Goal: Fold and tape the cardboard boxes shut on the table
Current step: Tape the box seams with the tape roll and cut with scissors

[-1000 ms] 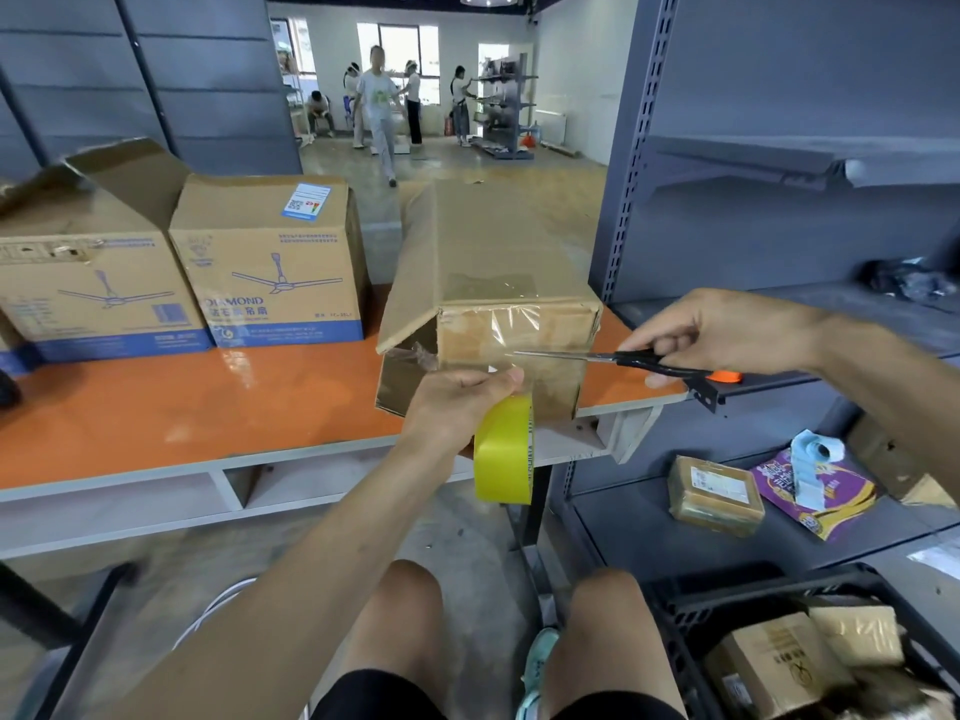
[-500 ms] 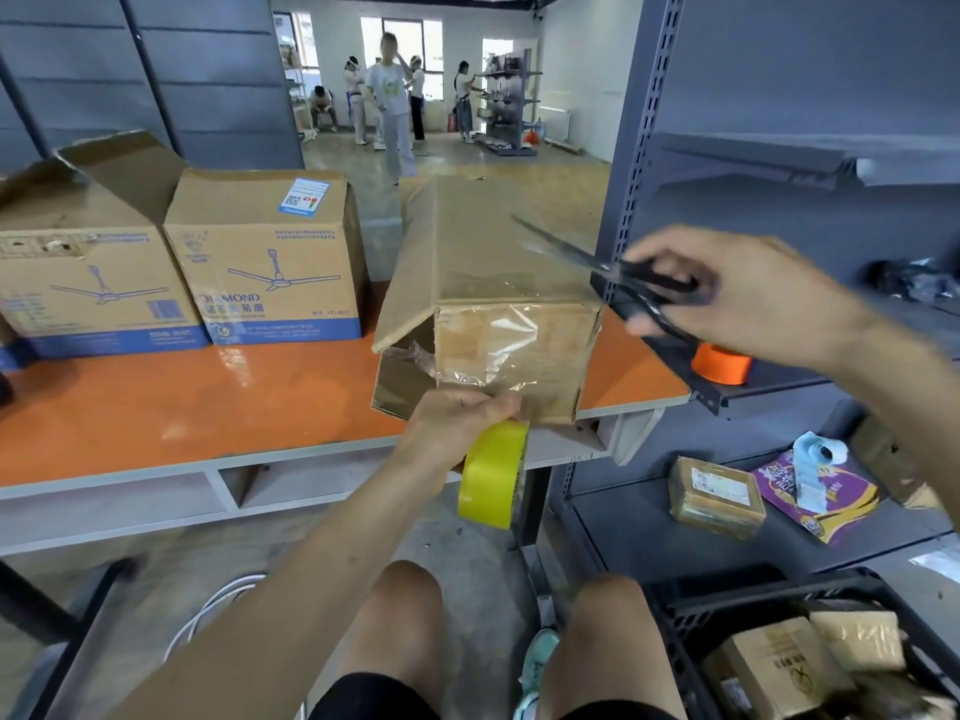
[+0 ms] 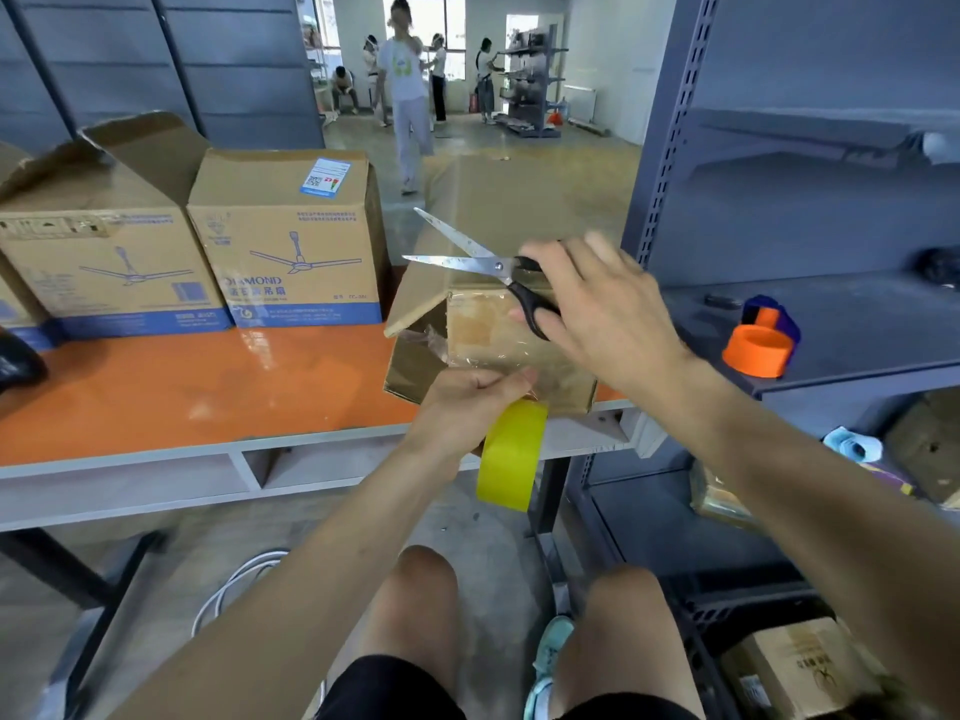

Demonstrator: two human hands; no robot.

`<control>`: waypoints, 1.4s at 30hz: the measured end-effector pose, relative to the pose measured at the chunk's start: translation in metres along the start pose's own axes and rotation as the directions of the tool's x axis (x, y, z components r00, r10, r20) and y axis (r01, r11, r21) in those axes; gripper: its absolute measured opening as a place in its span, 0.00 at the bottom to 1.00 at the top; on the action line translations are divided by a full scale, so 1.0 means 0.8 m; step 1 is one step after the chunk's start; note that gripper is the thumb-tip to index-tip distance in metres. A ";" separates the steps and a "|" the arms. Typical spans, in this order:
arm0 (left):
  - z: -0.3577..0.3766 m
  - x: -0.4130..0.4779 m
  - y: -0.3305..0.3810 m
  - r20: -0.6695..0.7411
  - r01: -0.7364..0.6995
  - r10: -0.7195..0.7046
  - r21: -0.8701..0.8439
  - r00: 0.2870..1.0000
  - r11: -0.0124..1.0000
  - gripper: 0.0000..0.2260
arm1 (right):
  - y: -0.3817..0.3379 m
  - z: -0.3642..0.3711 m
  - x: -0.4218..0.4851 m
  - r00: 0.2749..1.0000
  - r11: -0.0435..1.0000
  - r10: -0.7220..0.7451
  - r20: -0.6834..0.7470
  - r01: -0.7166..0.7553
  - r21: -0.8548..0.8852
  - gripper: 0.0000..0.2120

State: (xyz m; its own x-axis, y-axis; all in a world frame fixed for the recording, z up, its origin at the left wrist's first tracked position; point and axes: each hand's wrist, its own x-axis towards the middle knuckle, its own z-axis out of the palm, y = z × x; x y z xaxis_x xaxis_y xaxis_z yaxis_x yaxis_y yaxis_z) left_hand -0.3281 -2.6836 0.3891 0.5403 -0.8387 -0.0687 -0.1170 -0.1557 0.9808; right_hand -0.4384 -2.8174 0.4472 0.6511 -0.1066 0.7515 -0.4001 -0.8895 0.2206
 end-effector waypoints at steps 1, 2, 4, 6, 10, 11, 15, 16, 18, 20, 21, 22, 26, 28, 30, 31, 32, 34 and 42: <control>-0.002 0.000 0.000 -0.004 0.000 0.000 0.001 1.000 1.000 0.15 | -0.003 0.004 -0.005 1.000 1.000 0.015 -0.024 -0.016 -0.013 0.21; -0.004 0.000 0.001 -0.009 0.000 0.000 -0.001 1.000 1.000 0.16 | -0.005 0.008 -0.008 0.999 0.999 0.031 -0.030 -0.031 -0.011 0.21; -0.007 -0.003 0.001 -0.013 -0.008 0.008 -0.007 1.000 1.000 0.19 | -0.011 0.015 -0.014 0.999 0.999 0.043 -0.007 -0.043 -0.022 0.24; -0.009 -0.008 0.000 -0.009 -0.026 0.026 -0.011 1.000 1.000 0.17 | -0.018 0.014 -0.015 0.997 0.997 0.076 0.029 -0.076 -0.010 0.27; -0.014 -0.022 0.004 0.042 -0.067 0.069 -0.053 0.997 0.996 0.09 | -0.003 -0.017 -0.007 0.943 0.872 0.323 0.084 -0.331 0.362 0.30; -0.016 -0.025 0.005 0.060 -0.082 0.086 -0.058 0.995 0.995 0.08 | 0.010 -0.026 -0.009 0.901 0.803 0.428 0.074 -0.417 0.426 0.30; -0.010 -0.029 0.010 0.106 -0.132 0.138 -0.057 0.985 0.990 0.07 | 0.074 -0.048 -0.033 0.606 0.498 0.749 0.268 -0.781 0.376 0.29; -0.005 -0.029 0.011 0.121 -0.145 0.152 -0.065 0.981 0.987 0.07 | 0.086 -0.048 -0.036 0.535 0.393 0.769 0.349 -0.827 0.402 0.30; 0.005 -0.029 0.012 0.136 -0.177 0.186 -0.078 0.973 0.981 0.07 | 0.099 -0.045 -0.038 0.472 0.236 0.770 0.429 -0.836 0.496 0.29; 0.013 -0.025 0.012 0.115 -0.222 0.229 -0.068 0.967 0.973 0.06 | 0.104 -0.039 -0.034 0.483 0.144 0.726 0.490 -0.803 0.578 0.23; 0.017 -0.023 0.013 0.099 -0.239 0.244 -0.059 0.965 0.969 0.06 | 0.103 -0.037 -0.033 0.504 0.096 0.686 0.525 -0.778 0.621 0.20; 0.020 -0.020 0.015 0.076 -0.254 0.257 -0.049 0.963 0.966 0.07 | 0.104 -0.034 -0.034 0.528 0.044 0.641 0.557 -0.750 0.660 0.18; 0.018 -0.008 0.023 0.038 -0.284 0.286 -0.053 0.958 0.957 0.09 | 0.114 -0.020 -0.037 0.556 0.059 0.616 0.558 -0.739 0.671 0.10; 0.018 -0.007 0.023 0.047 -0.276 0.278 -0.048 0.959 0.960 0.07 | 0.119 -0.007 -0.042 0.468 0.358 0.666 0.582 -0.884 0.301 0.08; 0.020 -0.007 0.021 0.038 -0.257 0.258 -0.030 0.965 0.966 0.07 | 0.117 0.012 -0.051 0.376 0.570 0.658 0.652 -0.814 -0.106 0.15; 0.022 -0.008 0.019 0.033 -0.248 0.249 -0.024 0.968 0.968 0.06 | 0.101 0.010 -0.049 0.398 0.632 0.642 0.655 -0.758 -0.160 0.17; 0.024 -0.008 0.017 0.032 -0.242 0.242 -0.021 0.970 0.970 0.06 | 0.088 0.011 -0.041 0.482 0.686 0.632 0.608 -0.713 -0.148 0.13; 0.027 -0.010 0.017 0.030 -0.226 0.226 -0.012 0.974 0.974 0.05 | 0.074 0.023 -0.030 0.658 0.745 0.596 0.460 -0.667 -0.013 0.13; 0.037 -0.010 0.036 -0.043 -0.299 0.298 -0.023 0.954 0.954 0.09 | 0.074 0.009 -0.059 0.518 0.788 0.580 0.629 -0.552 -0.272 0.15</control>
State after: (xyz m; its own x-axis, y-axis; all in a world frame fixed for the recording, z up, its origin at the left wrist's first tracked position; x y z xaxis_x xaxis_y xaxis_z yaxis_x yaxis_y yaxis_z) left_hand -0.3604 -2.6970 0.4127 0.5159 -0.8240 0.2343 -0.2541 0.1140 0.9604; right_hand -0.4881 -2.8686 0.4204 0.5110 -0.8503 0.1261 -0.8503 -0.5215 -0.0712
